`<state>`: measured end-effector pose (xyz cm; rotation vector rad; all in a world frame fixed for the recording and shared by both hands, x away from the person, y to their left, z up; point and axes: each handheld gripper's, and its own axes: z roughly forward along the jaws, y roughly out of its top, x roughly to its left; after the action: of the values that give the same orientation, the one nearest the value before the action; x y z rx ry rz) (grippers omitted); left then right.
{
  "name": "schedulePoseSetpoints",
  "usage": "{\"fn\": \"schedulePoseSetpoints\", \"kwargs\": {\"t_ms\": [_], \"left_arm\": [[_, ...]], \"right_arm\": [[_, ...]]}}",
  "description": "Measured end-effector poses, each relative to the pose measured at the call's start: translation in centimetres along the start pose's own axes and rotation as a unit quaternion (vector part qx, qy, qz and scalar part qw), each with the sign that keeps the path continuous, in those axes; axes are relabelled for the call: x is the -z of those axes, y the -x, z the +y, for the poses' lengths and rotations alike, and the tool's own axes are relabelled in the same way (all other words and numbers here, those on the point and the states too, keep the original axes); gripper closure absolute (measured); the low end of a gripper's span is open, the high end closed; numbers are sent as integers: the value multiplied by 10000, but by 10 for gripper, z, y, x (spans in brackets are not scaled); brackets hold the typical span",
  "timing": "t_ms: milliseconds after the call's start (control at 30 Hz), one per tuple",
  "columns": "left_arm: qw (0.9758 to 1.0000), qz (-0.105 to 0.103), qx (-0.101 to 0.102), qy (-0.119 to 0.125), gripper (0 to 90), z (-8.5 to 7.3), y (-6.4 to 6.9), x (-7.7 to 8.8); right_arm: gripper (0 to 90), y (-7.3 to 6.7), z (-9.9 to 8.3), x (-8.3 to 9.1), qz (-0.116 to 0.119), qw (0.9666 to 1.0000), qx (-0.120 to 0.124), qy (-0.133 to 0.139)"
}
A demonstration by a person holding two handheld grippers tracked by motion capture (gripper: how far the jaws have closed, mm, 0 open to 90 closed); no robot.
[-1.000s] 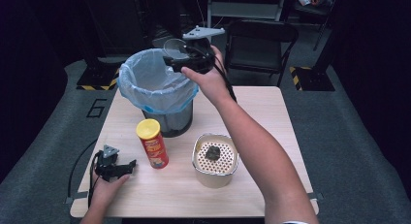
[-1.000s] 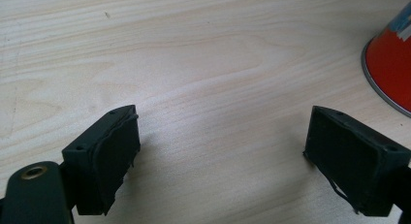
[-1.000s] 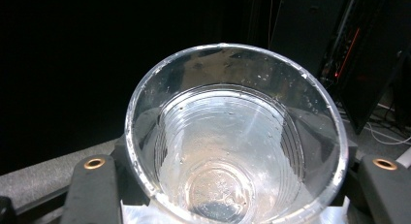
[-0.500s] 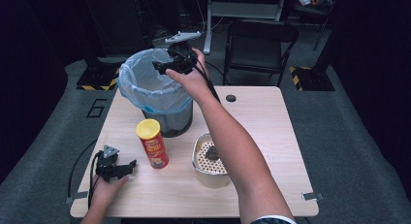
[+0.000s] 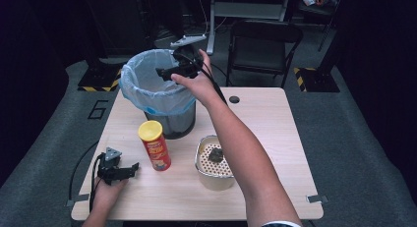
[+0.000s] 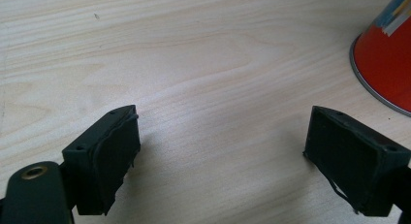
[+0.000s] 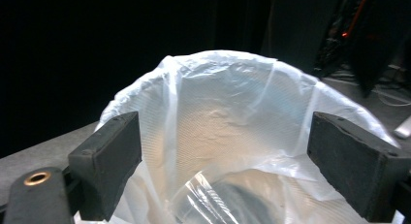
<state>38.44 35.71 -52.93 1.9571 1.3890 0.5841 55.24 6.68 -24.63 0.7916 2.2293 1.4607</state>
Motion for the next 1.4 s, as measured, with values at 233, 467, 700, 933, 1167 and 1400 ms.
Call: {"fn": "schedulePoseSetpoints", "kwargs": {"t_ms": [233, 467, 700, 933, 1167, 1400], "left_arm": [[10000, 4, 42, 64, 124, -1, 1, 0], [9999, -1, 114, 92, 134, -1, 3, 1], [9994, -207, 251, 70, 160, 0, 6, 6], [9985, -464, 59, 274, 157, 7, 16, 20], [9960, -787, -148, 391, 147, 13, 29, 31], [9913, -1155, -216, 600, 140, 18, 37, 41]], "right_arm": [[157, -6, -2, 26, 62, 9997, 89, 239], [257, -2, -19, 57, -150, 9996, 97, 212], [274, 11, -50, 93, -248, 9992, 123, 285], [280, 26, -87, 120, -559, 9981, 68, 234], [281, 38, -121, 138, -734, 9971, -133, 165], [281, 49, -145, 144, -902, 9956, -232, 73]]}}
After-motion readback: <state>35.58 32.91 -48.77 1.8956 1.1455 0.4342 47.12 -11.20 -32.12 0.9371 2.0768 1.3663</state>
